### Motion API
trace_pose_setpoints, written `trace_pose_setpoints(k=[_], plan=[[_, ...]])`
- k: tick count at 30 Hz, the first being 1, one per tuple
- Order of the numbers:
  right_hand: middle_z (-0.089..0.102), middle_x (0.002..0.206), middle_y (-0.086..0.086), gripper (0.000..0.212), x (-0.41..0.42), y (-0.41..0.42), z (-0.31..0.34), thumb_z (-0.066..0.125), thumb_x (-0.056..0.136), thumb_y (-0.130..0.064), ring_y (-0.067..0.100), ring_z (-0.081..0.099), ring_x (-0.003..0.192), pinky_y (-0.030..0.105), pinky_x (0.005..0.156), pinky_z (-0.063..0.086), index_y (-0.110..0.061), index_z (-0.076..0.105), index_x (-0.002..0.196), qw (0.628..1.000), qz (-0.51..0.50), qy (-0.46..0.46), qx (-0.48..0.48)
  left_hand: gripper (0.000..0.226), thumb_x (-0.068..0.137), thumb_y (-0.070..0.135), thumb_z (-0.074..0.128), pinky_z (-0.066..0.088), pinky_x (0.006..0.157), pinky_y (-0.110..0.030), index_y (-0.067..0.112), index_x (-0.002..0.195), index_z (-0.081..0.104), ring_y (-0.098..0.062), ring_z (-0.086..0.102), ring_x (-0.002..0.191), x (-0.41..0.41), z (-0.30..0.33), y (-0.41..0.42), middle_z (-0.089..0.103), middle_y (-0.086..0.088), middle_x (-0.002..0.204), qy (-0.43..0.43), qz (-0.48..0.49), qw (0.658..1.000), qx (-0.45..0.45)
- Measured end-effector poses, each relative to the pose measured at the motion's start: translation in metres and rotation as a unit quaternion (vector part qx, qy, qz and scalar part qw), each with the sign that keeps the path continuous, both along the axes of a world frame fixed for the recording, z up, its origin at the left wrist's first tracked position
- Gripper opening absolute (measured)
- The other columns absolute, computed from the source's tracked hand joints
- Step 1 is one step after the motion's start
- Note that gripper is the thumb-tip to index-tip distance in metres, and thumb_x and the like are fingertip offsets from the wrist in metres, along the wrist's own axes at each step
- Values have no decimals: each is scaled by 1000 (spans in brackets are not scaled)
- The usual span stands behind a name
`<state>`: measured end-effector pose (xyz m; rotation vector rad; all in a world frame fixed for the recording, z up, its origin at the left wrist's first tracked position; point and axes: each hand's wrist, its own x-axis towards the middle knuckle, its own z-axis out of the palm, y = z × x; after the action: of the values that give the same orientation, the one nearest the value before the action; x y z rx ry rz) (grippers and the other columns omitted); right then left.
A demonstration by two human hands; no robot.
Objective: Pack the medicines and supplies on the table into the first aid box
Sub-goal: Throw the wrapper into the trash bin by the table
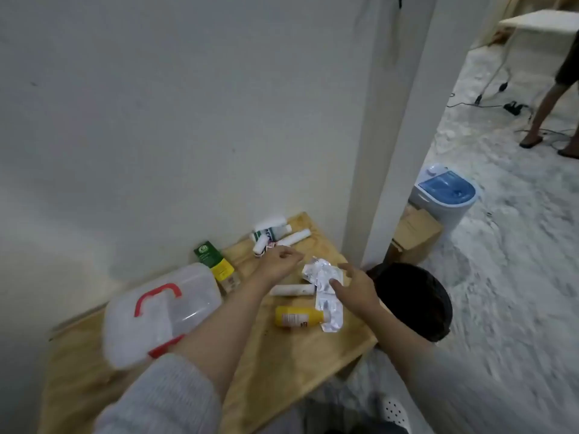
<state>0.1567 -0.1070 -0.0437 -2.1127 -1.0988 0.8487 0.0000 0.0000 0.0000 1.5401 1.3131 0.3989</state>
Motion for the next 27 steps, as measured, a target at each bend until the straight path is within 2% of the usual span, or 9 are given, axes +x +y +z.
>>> trace_pose_setpoints(k=[7, 10, 13, 16, 18, 19, 22, 25, 27], plan=[[61, 117, 8, 56, -5, -3, -41, 64, 74, -47, 30, 59, 106, 39, 85, 49, -24, 53, 124, 996, -52, -52, -45, 29, 84, 17, 59, 43, 89, -27, 9, 110, 66, -19, 58, 106, 31, -44, 21, 65, -6, 114, 97, -72, 993, -10], [59, 111, 6, 51, -8, -2, -47, 64, 72, -41, 29, 59, 101, 40, 83, 50, -31, 53, 121, 995, -61, -71, -47, 30, 79, 11, 60, 47, 94, -34, 14, 108, 66, -23, 59, 106, 36, -62, 29, 64, -7, 112, 131, -108, 985, -18], [59, 103, 1, 44, -10, -1, -50, 66, 70, -34, 26, 60, 93, 40, 81, 51, -37, 57, 114, 993, -67, -83, -48, 19, 78, 3, 61, 52, 89, -43, 18, 88, 66, -28, 64, 98, 37, -77, 33, 67, -11, 105, 121, -104, 987, -15], [56, 101, 2, 38, -6, 0, -50, 66, 71, -22, 23, 60, 85, 31, 74, 48, -32, 61, 107, 995, -91, -22, -27, 26, 69, -3, 71, 50, 79, -29, 14, 88, 69, -20, 60, 92, 41, -77, 30, 65, -4, 96, 132, -86, 987, 19], [58, 101, 6, 37, 0, 0, -51, 69, 70, -14, 18, 57, 83, 18, 65, 41, -25, 63, 105, 995, -94, 14, 4, 29, 65, -5, 73, 48, 74, -26, 16, 85, 68, -17, 59, 86, 44, -78, 28, 65, -2, 91, 125, -66, 989, 39], [60, 102, 7, 37, 3, -1, -51, 71, 69, -11, 17, 57, 86, 17, 65, 40, -22, 64, 105, 995, -98, 23, 19, 29, 64, -4, 72, 48, 73, -26, 18, 82, 67, -16, 59, 84, 45, -77, 27, 65, -1, 89, 118, -57, 990, 45], [67, 100, 6, 37, 19, -4, -42, 75, 69, -7, 18, 62, 88, 22, 74, 48, -13, 69, 106, 988, -137, 54, 49, 27, 67, -1, 72, 46, 71, -24, 21, 80, 65, -13, 59, 78, 48, -70, 26, 64, 2, 85, 89, -46, 993, 67], [69, 92, 7, 36, 44, -7, -25, 76, 71, -9, 14, 60, 78, 14, 67, 45, -10, 69, 106, 982, -165, 60, 71, 23, 70, -1, 69, 42, 66, -19, 15, 86, 66, -8, 55, 70, 53, -52, 27, 62, 2, 83, 36, -53, 993, 96], [69, 92, 10, 36, 66, -8, -16, 76, 73, -13, 19, 62, 80, 19, 68, 45, -10, 69, 108, 976, -195, 53, 82, 24, 71, 1, 67, 44, 67, -22, 15, 89, 64, -10, 56, 72, 60, -37, 29, 61, 2, 82, 17, -61, 991, 114]])
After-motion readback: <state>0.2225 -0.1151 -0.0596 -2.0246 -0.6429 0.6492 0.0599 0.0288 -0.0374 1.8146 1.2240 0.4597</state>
